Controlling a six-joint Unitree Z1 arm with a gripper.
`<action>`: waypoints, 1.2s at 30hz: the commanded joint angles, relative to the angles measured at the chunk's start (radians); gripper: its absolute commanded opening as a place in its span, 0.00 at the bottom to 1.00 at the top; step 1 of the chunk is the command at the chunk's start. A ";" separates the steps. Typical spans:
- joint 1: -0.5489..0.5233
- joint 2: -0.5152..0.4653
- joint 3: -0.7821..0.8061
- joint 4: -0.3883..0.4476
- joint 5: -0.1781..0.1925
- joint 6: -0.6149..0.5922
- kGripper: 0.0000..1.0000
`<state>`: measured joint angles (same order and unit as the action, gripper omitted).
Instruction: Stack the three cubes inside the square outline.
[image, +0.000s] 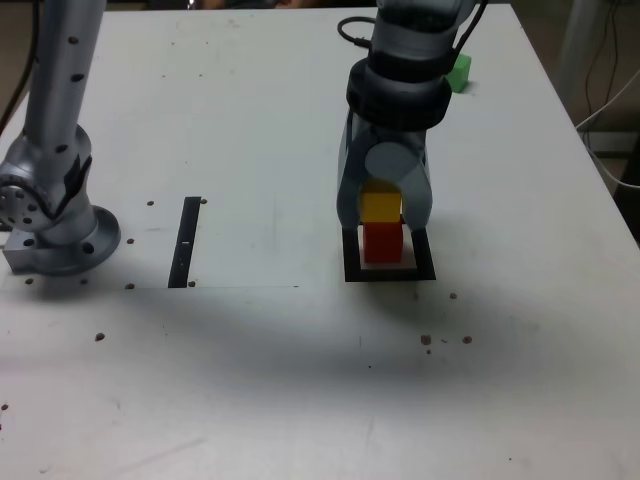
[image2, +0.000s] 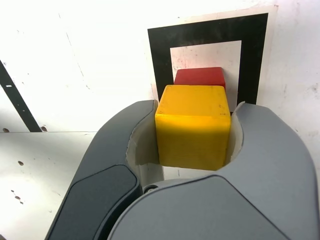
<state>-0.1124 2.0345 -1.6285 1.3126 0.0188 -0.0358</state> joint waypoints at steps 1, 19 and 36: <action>0.001 -0.004 -0.003 0.000 -0.003 -0.001 0.32; 0.008 0.009 0.033 -0.038 -0.016 0.002 0.32; 0.014 0.009 0.071 -0.088 -0.034 0.008 0.84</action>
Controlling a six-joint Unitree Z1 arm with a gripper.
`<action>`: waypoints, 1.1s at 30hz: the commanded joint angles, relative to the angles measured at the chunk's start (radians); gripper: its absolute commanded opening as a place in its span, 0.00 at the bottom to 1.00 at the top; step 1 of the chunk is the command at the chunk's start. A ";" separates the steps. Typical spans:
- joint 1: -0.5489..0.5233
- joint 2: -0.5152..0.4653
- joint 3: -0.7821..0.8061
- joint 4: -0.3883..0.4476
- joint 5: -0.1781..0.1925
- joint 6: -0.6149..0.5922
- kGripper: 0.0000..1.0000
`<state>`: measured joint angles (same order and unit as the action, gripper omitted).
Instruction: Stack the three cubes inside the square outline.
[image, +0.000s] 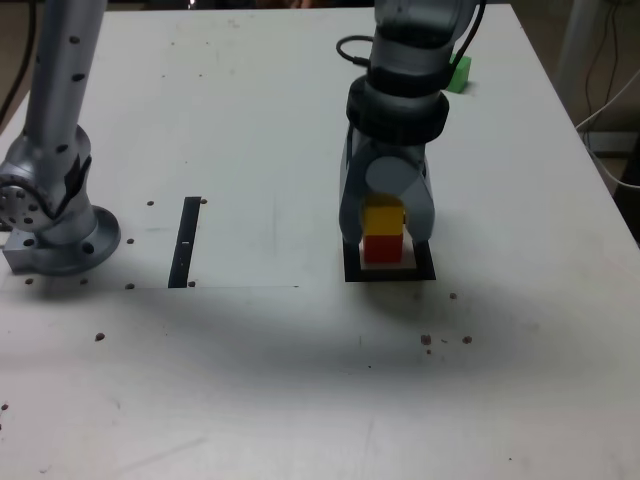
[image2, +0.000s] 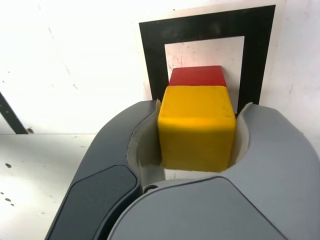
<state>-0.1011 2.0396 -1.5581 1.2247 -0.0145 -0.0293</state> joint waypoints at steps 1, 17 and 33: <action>0.004 0.004 0.002 0.000 0.000 0.002 0.91; 0.015 -0.023 -0.076 0.091 0.044 0.028 1.00; 0.102 -0.015 -0.205 0.200 0.077 0.177 1.00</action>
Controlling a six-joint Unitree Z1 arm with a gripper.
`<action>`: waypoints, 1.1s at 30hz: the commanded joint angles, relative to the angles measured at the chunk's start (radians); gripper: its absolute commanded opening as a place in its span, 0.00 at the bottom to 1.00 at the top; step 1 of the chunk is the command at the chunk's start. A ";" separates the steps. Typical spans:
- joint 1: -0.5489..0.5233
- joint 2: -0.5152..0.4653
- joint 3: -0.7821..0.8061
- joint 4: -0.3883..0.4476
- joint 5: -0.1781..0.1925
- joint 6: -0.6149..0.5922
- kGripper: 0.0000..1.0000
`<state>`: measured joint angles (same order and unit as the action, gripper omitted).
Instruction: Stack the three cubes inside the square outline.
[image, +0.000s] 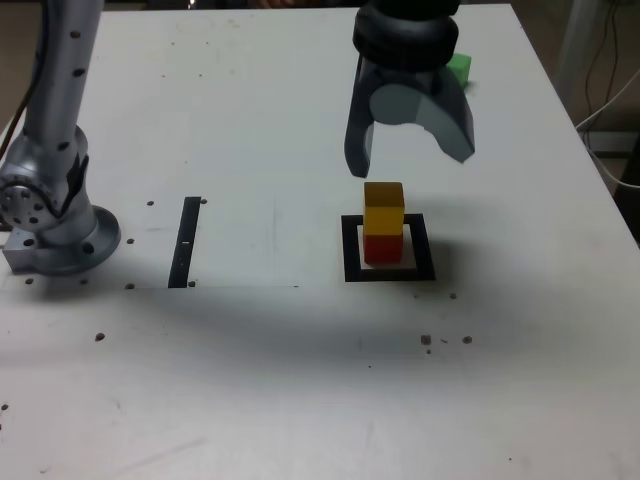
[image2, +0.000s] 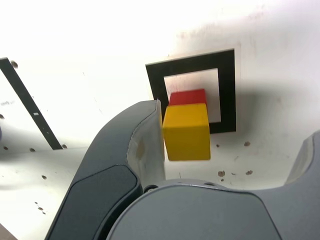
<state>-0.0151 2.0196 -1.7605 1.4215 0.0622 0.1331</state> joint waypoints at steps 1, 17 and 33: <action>0.029 0.006 -0.004 0.004 0.000 0.029 1.00; 0.239 0.160 -0.237 0.062 0.068 0.306 1.00; 0.417 0.338 -0.614 0.179 0.092 0.581 1.00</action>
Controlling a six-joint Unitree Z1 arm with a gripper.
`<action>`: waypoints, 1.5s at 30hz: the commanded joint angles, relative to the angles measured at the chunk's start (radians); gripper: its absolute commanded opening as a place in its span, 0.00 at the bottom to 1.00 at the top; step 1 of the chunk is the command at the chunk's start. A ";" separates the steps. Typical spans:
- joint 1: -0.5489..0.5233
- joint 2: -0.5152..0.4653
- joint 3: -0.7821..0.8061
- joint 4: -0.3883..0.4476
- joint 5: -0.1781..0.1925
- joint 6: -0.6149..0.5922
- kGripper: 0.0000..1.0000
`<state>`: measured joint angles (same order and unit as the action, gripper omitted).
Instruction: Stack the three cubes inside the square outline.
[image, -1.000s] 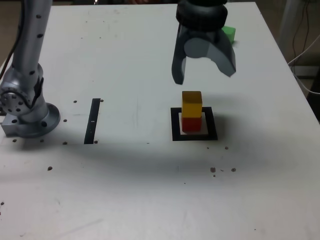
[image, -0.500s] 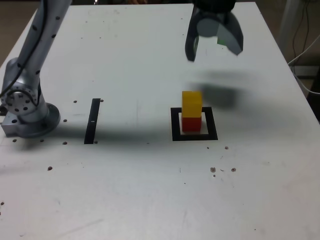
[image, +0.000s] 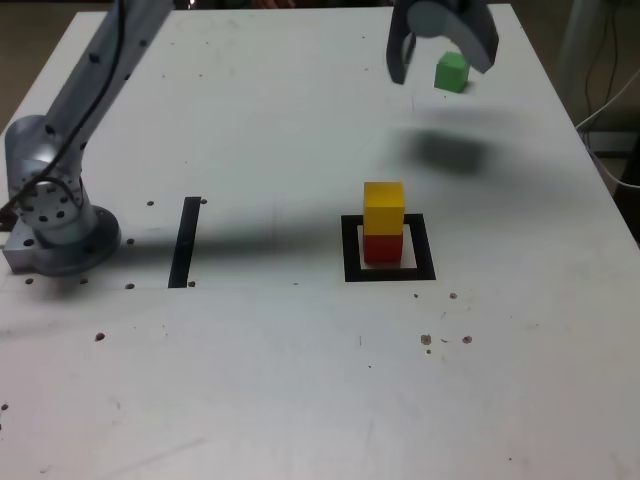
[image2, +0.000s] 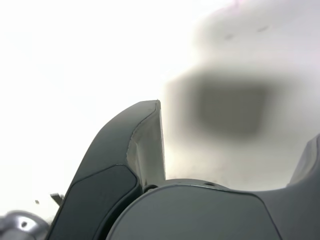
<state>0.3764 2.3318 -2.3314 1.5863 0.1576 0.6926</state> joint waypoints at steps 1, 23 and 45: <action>0.038 0.042 -0.072 0.020 -0.008 0.040 1.00; 0.158 0.282 -0.398 0.044 0.025 0.230 0.99; 0.147 0.403 -0.522 -0.017 0.064 0.262 0.94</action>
<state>0.5234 2.7252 -2.8290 1.5669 0.2184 0.9531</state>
